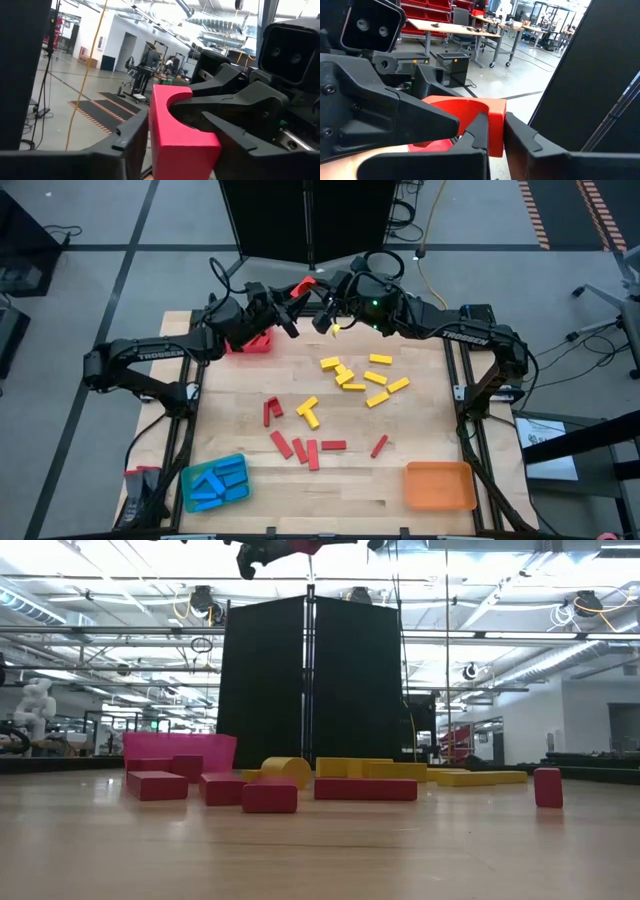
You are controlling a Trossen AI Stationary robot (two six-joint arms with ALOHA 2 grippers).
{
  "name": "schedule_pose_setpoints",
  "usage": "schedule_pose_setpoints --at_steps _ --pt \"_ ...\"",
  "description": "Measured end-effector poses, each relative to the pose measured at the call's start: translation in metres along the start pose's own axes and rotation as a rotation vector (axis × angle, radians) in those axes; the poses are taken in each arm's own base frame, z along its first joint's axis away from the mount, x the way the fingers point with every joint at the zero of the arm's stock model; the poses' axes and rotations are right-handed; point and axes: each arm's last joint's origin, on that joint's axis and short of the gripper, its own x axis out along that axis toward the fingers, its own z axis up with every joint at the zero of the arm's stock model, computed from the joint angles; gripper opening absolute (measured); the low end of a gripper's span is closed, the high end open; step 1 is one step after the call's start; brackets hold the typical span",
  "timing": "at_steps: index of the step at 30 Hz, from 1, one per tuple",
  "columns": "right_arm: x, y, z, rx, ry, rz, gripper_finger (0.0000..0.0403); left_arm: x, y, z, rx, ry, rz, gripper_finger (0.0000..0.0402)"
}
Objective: Sort blocks
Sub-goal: Put the red block into the red bin
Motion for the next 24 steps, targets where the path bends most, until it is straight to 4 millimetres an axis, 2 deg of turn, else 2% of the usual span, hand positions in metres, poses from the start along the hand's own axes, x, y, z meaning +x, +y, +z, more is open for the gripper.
schedule_pose_setpoints --at_steps 7,19,24 --pt "0.0003 0.0001 -0.0004 -0.001 0.002 -0.004 0.0021 0.0001 0.0006 -0.0004 0.001 0.0 0.018 0.014" --pt "0.0002 0.0 -0.0002 0.0 0.001 -0.004 0.0021 0.0001 0.0008 -0.0002 0.001 -0.004 0.027 0.0135" --pt "0.0002 0.0001 -0.0002 0.001 0.001 -0.001 0.0044 0.0001 0.0008 0.0 0.0 -0.006 0.027 0.0133"
